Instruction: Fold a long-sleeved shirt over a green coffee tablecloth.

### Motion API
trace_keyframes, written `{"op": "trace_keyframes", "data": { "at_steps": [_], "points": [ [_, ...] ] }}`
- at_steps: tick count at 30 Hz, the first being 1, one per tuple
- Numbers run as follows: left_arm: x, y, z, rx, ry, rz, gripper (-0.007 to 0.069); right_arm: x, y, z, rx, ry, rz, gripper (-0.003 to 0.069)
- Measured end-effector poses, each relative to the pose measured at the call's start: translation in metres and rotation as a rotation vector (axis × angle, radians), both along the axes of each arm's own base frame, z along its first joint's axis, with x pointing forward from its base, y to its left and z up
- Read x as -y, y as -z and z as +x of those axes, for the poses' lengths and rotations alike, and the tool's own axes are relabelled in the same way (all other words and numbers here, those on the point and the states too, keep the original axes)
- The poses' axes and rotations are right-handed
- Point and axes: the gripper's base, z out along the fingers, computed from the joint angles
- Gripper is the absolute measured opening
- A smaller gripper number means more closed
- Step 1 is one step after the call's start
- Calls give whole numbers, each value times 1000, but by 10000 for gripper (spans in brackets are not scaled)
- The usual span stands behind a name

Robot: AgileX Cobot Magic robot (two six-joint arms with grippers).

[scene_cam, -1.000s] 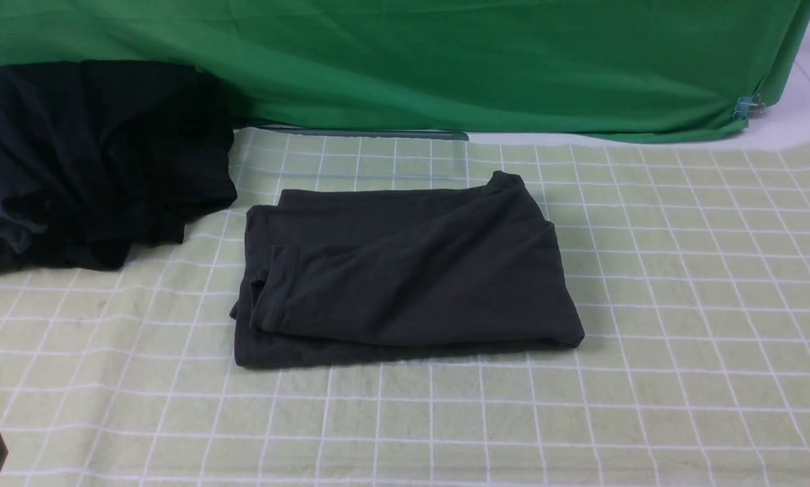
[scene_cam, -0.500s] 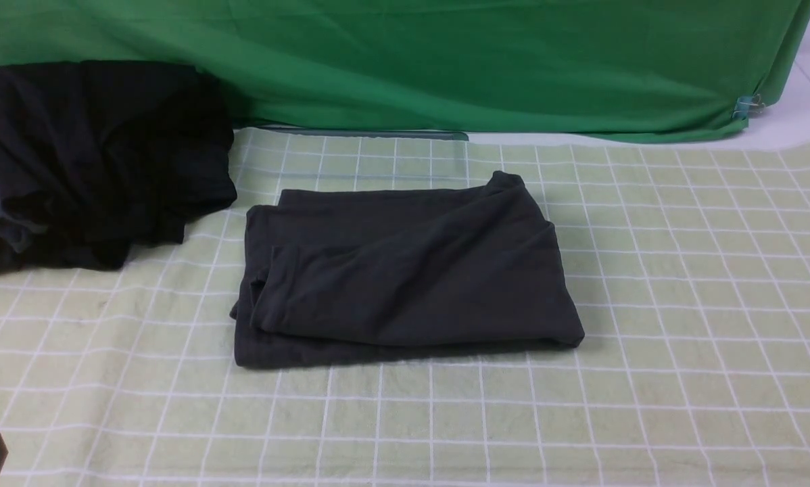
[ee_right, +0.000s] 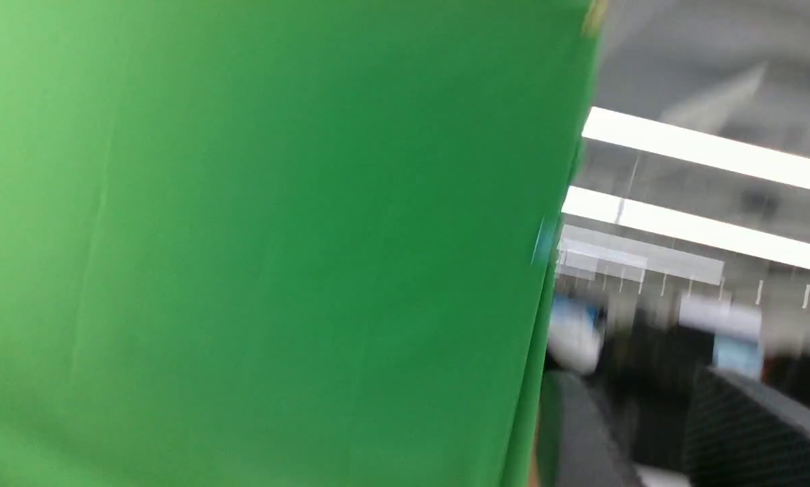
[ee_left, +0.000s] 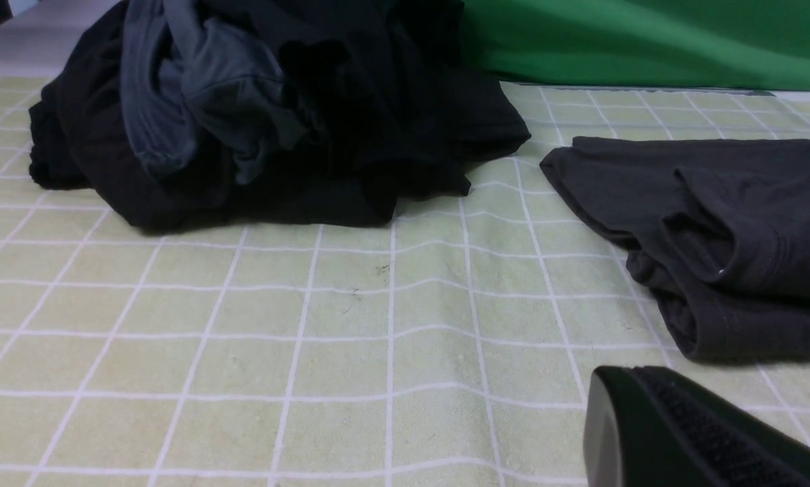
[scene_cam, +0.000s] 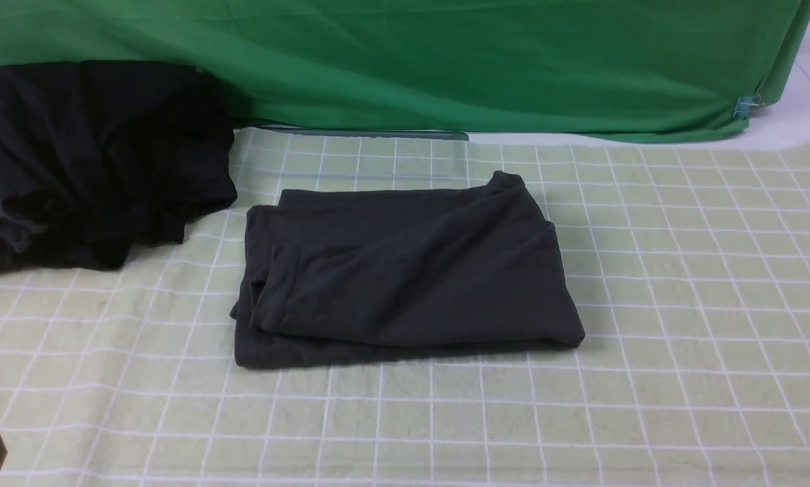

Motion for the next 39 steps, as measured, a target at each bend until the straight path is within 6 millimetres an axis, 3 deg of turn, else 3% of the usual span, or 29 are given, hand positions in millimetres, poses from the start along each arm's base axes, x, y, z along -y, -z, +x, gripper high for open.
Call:
{"op": "trace_keyframes", "data": {
  "at_steps": [1,3,6,8,10,39],
  "points": [
    [0,0,0,0,0,0,1,0,9,4,-45,3,-5,242],
    [0,0,0,0,0,0,1,0,49,20,-185,12,-30,242],
    [0,0,0,0,0,0,1,-1,81,30,-277,20,-62,242],
    [0,0,0,-1,0,0,1,0,116,35,-405,21,-68,242],
    [0,0,0,-1,0,0,1,0,128,35,-490,27,-66,242],
    [0,0,0,2,0,0,1,2,130,35,-502,55,31,242]
  ]
}}
